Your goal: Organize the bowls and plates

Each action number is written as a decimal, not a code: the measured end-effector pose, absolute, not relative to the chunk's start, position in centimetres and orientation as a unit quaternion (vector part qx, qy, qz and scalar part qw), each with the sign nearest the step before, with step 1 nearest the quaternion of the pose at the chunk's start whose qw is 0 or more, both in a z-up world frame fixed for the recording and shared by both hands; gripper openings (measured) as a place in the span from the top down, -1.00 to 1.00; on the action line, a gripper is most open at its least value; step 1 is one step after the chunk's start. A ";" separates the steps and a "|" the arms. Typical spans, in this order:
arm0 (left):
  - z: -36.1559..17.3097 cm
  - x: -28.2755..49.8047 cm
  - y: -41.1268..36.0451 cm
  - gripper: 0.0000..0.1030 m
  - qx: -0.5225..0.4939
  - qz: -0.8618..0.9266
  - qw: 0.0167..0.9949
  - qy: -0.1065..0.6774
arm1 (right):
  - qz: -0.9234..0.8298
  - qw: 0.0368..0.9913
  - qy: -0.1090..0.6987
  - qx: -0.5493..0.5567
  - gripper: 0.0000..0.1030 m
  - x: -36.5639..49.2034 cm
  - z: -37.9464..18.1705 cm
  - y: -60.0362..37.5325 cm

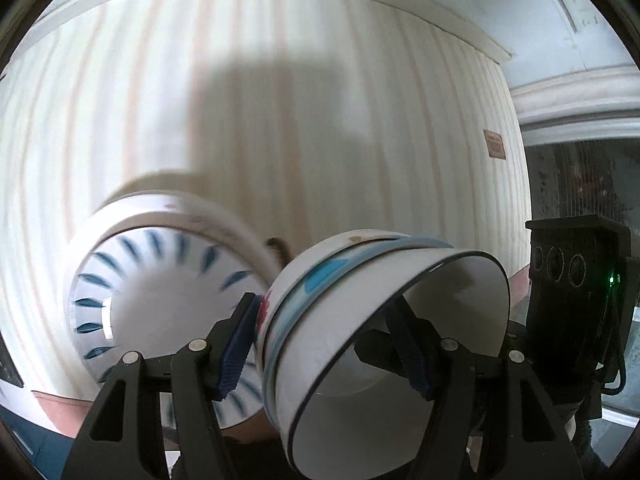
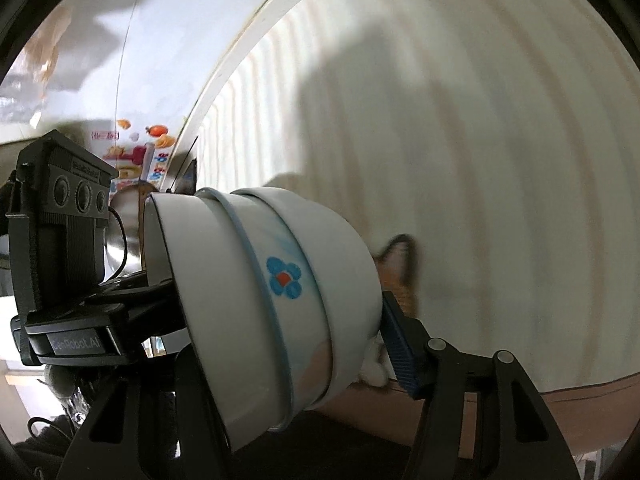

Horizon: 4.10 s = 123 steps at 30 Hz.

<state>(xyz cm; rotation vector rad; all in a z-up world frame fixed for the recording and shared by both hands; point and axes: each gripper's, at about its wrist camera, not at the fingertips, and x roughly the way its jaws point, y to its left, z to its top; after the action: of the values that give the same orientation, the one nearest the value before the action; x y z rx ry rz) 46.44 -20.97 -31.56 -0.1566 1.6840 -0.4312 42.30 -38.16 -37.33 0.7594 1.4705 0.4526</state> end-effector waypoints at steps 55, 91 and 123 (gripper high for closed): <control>-30.9 45.6 -8.3 -0.21 -0.065 -0.106 0.706 0.697 | 0.189 0.667 0.686 0.223 -0.20 43.9 -36.8 -23.6; -12.3 25.5 -8.6 -0.94 0.003 -0.019 0.877 0.480 | 0.064 0.873 0.482 0.051 -0.94 23.5 -11.7 -24.5; -4.4 5.7 -5.5 -0.99 -0.001 -0.014 0.921 0.390 | 0.040 0.930 0.365 0.015 -0.98 0.4 -0.7 -21.3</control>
<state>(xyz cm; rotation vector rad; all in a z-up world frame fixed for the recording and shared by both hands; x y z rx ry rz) 5.67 -5.46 -4.44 -0.0018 0.8003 -0.0290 0.36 -21.26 -0.72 0.0302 0.7485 0.0819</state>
